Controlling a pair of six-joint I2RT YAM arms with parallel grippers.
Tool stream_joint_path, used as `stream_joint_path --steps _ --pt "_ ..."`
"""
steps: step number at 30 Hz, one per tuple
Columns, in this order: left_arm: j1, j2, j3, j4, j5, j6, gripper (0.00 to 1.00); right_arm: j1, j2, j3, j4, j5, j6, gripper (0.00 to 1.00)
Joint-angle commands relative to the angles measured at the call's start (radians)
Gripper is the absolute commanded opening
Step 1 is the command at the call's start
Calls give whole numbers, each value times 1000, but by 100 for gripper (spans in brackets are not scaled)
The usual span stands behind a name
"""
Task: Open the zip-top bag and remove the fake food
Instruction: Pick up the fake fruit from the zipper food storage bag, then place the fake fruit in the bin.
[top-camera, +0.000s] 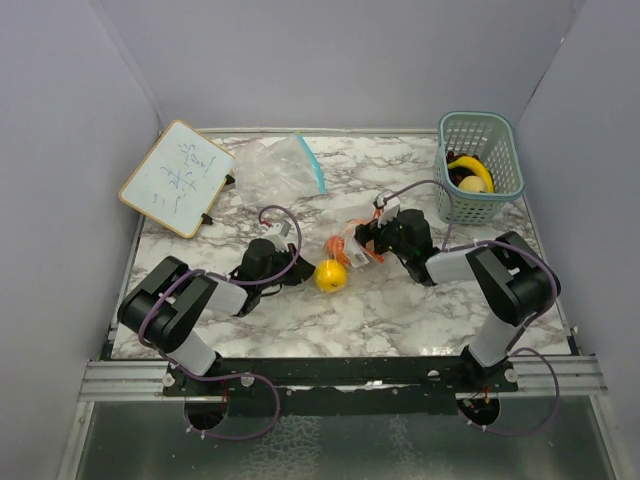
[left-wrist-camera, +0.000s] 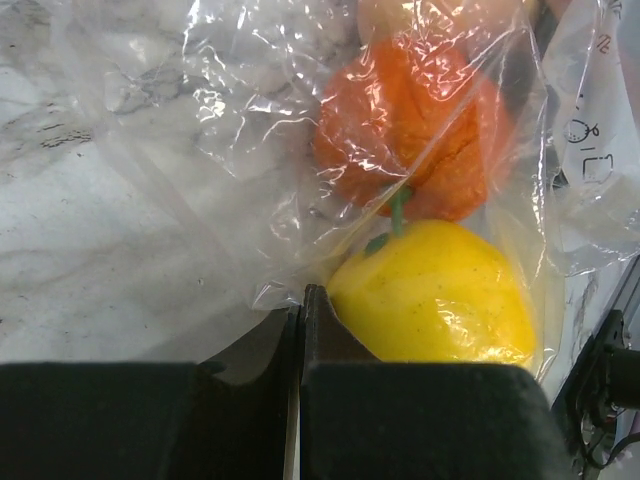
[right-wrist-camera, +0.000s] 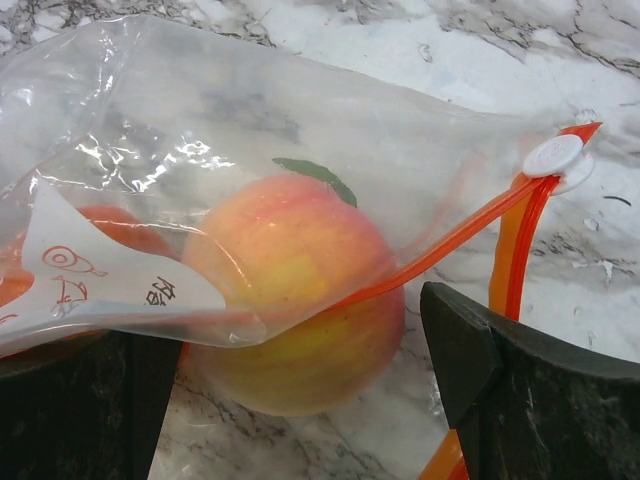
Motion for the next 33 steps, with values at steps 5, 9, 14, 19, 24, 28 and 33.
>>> stream_joint_path --steps 5,9,14,19,24,28,33 --pt "-2 -66 10 -66 15 42 0 7 42 36 119 -44 -20 83" --pt "-2 -65 8 -63 5 34 0 7 -15 20 68 -31 -19 69" --pt "-1 -33 19 -31 3 -1 0 6 -115 6 -74 3 3 63" --pt "10 -4 22 9 -11 -35 0 4 -216 41 -314 151 18 62" --pt "24 14 25 28 -14 -49 0 -6 -320 72 -468 257 41 62" --pt "31 14 26 29 -6 -48 0 -15 -409 86 -535 333 51 62" --pt "33 10 26 19 -1 -34 0 -68 -458 141 -584 417 59 62"
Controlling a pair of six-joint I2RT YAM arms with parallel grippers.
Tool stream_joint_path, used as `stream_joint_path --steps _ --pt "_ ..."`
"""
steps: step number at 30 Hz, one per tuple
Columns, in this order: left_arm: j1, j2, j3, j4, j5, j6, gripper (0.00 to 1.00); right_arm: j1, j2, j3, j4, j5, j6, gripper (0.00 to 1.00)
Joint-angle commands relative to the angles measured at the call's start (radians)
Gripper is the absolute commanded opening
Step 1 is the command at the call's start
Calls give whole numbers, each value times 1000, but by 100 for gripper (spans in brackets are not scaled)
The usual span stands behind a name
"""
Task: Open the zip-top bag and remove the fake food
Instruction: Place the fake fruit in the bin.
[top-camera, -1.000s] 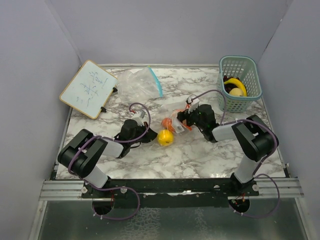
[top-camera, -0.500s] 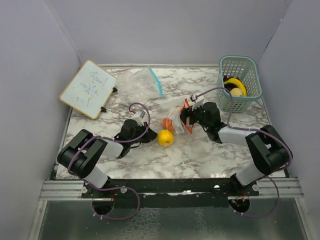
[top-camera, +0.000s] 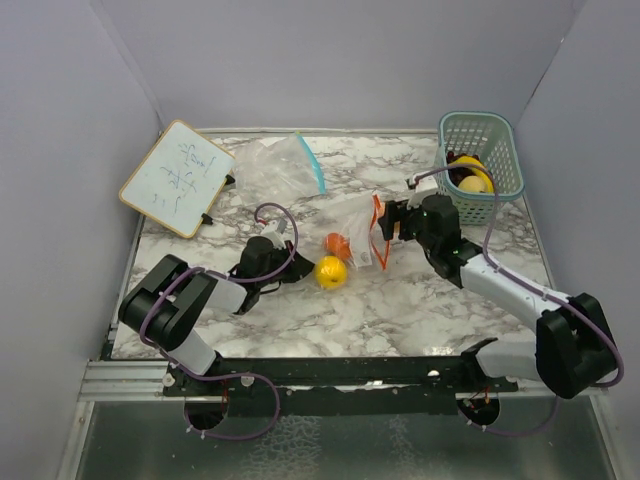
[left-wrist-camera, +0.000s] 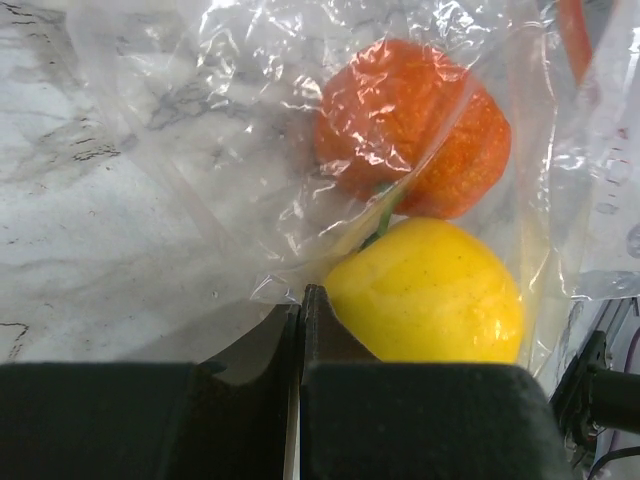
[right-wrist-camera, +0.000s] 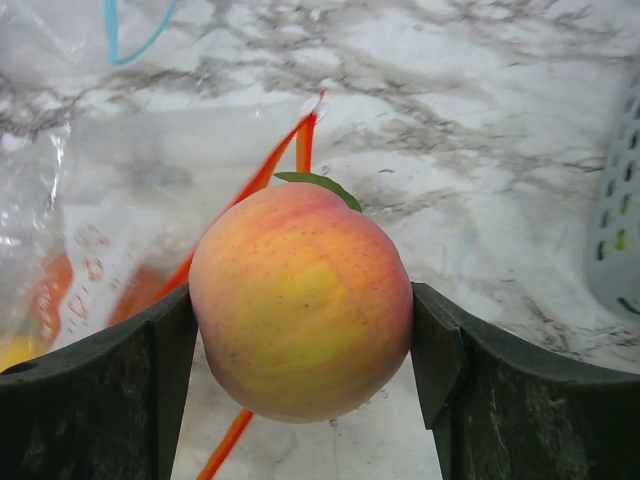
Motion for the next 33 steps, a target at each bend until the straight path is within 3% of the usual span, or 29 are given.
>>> stream_joint_path --steps 1,12,17,23,28,33 --pt "6 5 16 22 3 8 0 -71 -37 89 -75 129 22 62" --pt "6 -15 20 -9 92 62 0 -267 -23 173 66 299 22 62" --pt "7 -9 -1 42 157 70 0 -372 14 164 168 287 17 62" --pt "6 -8 -16 44 190 87 0 -470 70 260 138 224 40 64" --pt "6 3 -21 74 208 80 0 -477 131 325 61 180 33 85" --pt "5 11 -11 107 259 72 0 -477 53 246 138 79 -31 100"
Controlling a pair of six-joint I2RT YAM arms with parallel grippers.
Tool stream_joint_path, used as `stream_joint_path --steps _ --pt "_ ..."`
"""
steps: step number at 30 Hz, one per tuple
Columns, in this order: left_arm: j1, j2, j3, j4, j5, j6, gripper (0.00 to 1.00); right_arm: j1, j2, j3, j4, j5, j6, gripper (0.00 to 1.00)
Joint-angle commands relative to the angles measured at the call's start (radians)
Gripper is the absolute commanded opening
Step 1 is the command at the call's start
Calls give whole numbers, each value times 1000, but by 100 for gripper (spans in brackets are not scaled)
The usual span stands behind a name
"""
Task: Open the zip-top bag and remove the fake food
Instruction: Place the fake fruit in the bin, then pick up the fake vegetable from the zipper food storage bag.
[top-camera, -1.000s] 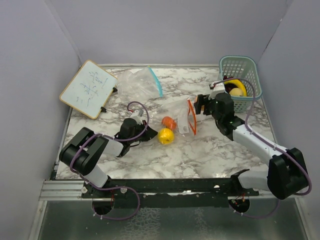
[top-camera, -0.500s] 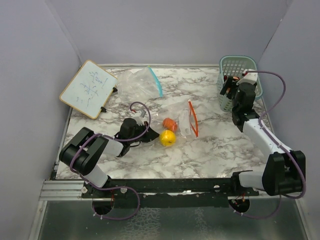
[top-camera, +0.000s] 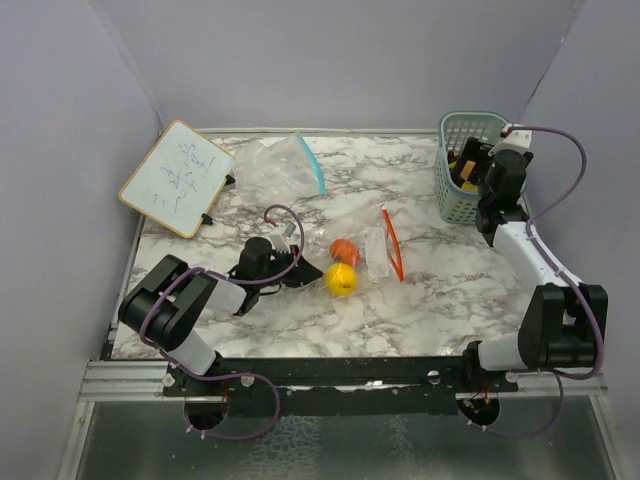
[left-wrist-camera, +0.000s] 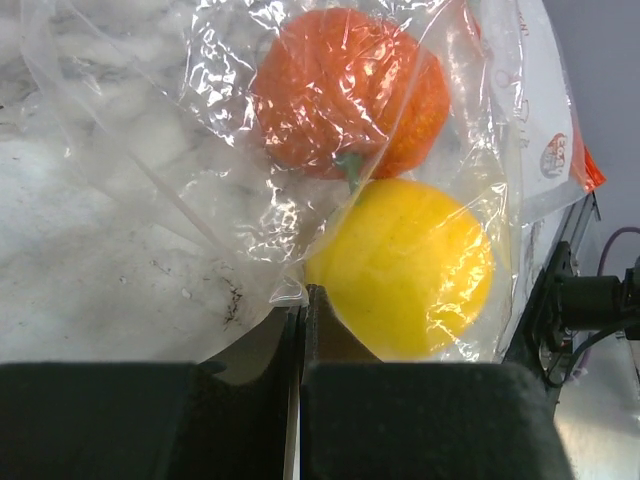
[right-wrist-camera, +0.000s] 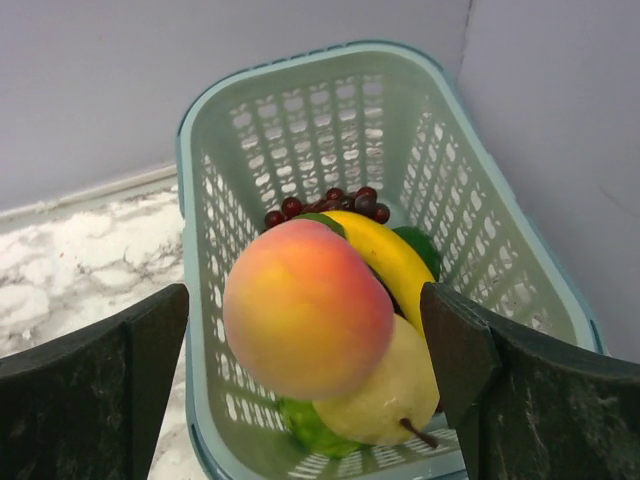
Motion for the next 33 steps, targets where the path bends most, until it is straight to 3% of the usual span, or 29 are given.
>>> stream_joint_path --steps 1,8,19,26,30,33 --pt "5 14 2 69 78 6 0 0 -79 -53 49 -129 -57 99" --pt "5 59 25 92 101 3 0 11 -182 -155 72 -374 -51 98" --pt "6 110 52 113 120 -7 0 212 -152 -278 80 -422 -69 91" --pt "5 110 57 102 119 -6 0 247 -116 -337 78 -476 -16 71" --pt "5 107 64 91 117 -5 0 265 -119 -372 59 -468 10 53" --pt "5 99 61 78 104 1 0 266 -158 -399 25 -421 33 35"
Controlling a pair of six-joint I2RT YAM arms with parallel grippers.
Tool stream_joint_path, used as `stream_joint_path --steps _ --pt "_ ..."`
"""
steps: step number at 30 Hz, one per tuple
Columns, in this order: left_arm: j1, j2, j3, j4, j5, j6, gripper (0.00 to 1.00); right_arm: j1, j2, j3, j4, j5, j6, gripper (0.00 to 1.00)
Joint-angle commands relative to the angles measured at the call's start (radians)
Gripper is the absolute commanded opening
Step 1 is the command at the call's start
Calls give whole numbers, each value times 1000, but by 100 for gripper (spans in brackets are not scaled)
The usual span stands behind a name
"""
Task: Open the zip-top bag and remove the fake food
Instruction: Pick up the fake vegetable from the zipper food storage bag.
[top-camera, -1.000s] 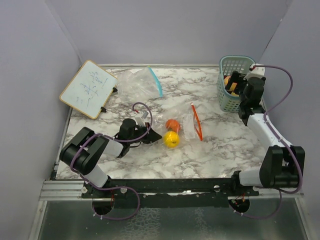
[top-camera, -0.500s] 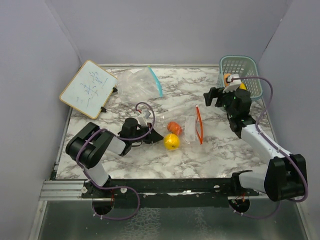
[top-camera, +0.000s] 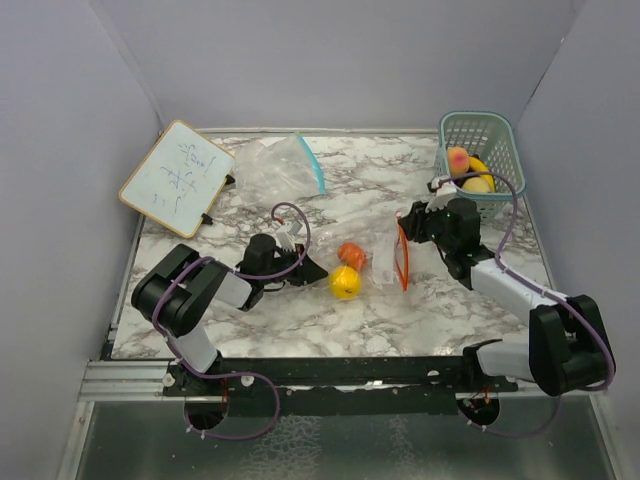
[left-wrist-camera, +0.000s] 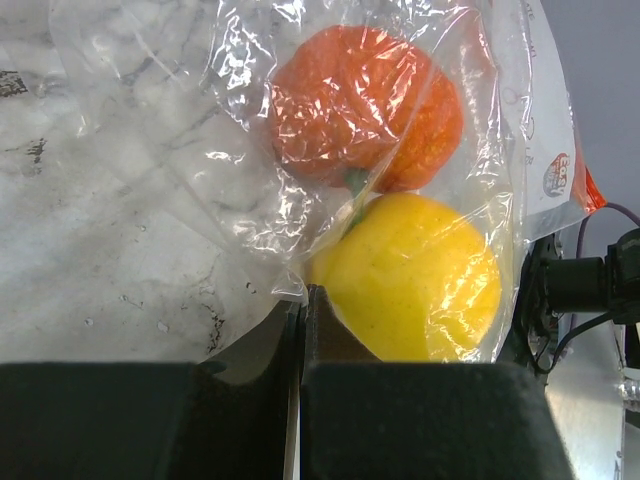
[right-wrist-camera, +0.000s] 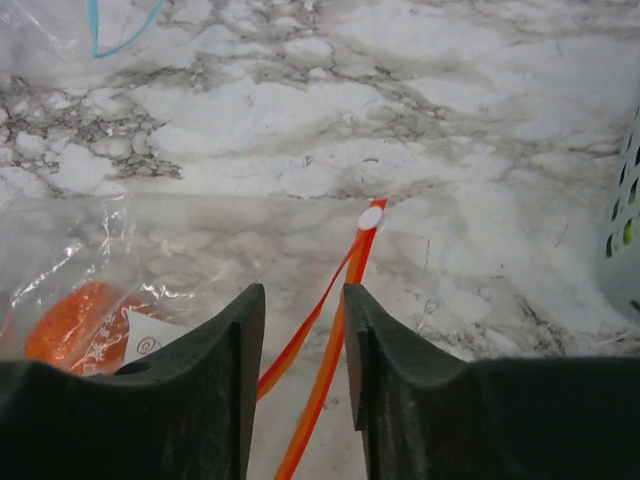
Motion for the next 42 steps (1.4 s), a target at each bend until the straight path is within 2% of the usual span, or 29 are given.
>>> stream_joint_path --steps 1,3,6,13,17,22,26,30,33,37,38,40,42 --pt "5 -2 17 2 9 12 0 8 -51 -42 -32 37 51 30" --pt "5 -1 18 -6 6 15 0 8 -70 -55 -68 42 61 25" --pt "5 1 22 -10 5 15 0 8 -88 -93 -97 19 91 24" --pt "5 21 33 8 2 4 0 17 -20 -185 36 -141 120 26" --pt "5 39 39 17 1 -3 0 39 12 -194 60 -163 129 26" --pt "4 23 62 -13 1 6 0 49 -31 -199 74 -197 124 26" --pt "-4 -22 87 -70 -5 36 0 54 -30 -240 223 -336 157 27" --pt "-32 -96 123 -126 -16 71 0 60 55 -283 435 -468 233 29" --pt "-57 -134 163 -233 -71 136 0 69 113 -296 533 -513 261 30" --pt "-64 -133 172 -248 -85 142 0 69 138 -306 607 -503 273 31" --pt "-64 -125 172 -250 -85 143 0 70 153 -302 608 -489 265 33" --pt "-64 -110 167 -250 -80 142 0 69 179 -297 612 -462 262 45" --pt "-65 -123 142 -227 -75 130 0 70 189 -304 632 -435 273 49"
